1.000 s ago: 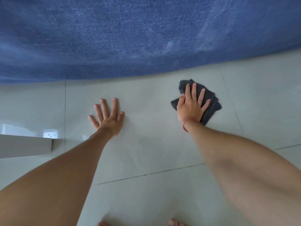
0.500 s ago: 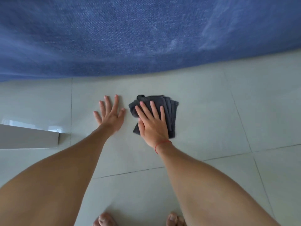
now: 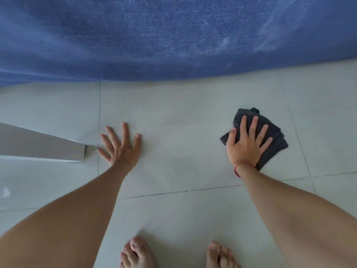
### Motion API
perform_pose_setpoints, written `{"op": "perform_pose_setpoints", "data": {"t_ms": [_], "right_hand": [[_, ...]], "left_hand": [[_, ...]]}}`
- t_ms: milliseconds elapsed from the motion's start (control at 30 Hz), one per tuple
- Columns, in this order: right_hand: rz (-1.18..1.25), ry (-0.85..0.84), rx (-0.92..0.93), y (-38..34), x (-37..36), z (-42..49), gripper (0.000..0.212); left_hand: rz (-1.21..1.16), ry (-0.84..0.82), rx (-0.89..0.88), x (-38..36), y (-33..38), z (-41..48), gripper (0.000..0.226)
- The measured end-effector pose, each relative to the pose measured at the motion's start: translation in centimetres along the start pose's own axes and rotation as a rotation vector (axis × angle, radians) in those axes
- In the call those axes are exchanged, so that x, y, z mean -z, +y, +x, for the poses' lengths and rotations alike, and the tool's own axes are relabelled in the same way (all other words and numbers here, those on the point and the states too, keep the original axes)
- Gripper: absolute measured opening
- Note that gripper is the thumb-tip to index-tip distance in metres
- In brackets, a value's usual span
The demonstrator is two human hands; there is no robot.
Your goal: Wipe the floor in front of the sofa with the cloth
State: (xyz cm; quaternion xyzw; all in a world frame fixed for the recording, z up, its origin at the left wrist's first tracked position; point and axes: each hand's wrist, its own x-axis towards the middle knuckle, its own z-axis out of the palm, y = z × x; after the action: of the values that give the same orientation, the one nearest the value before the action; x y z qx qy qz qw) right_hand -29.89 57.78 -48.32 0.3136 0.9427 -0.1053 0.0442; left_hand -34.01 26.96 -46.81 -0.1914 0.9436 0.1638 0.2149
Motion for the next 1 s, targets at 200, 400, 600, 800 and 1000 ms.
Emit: {"op": "perform_pose_setpoints", "data": {"t_ms": [200,400,600,800,1000], "right_hand": [[0.001,-0.002,0.503,-9.4,-2.7,-6.3,0.050],[0.027,-0.096,0.727,-12.9,-4.1,-10.4,0.045],[0.004,-0.026,0.539,-7.2,-2.3,-5.4,0.051],[0.139,0.018,-0.138,-6.6,-0.9,-1.6,0.051],[0.059,-0.002,0.497,-16.7,-3.7,-6.9,0.049]], "left_hand": [[-0.037,-0.067,-0.019,0.6,-0.6,0.1,0.059],[-0.021,0.038,-0.111,1.1,-2.7,-0.1,0.055],[0.012,0.018,-0.082,1.1,-4.6,-0.2,0.057],[0.043,-0.007,-0.086,1.1,-4.3,0.2,0.056],[0.033,-0.037,-0.077,1.1,-4.6,0.6,0.057]]}}
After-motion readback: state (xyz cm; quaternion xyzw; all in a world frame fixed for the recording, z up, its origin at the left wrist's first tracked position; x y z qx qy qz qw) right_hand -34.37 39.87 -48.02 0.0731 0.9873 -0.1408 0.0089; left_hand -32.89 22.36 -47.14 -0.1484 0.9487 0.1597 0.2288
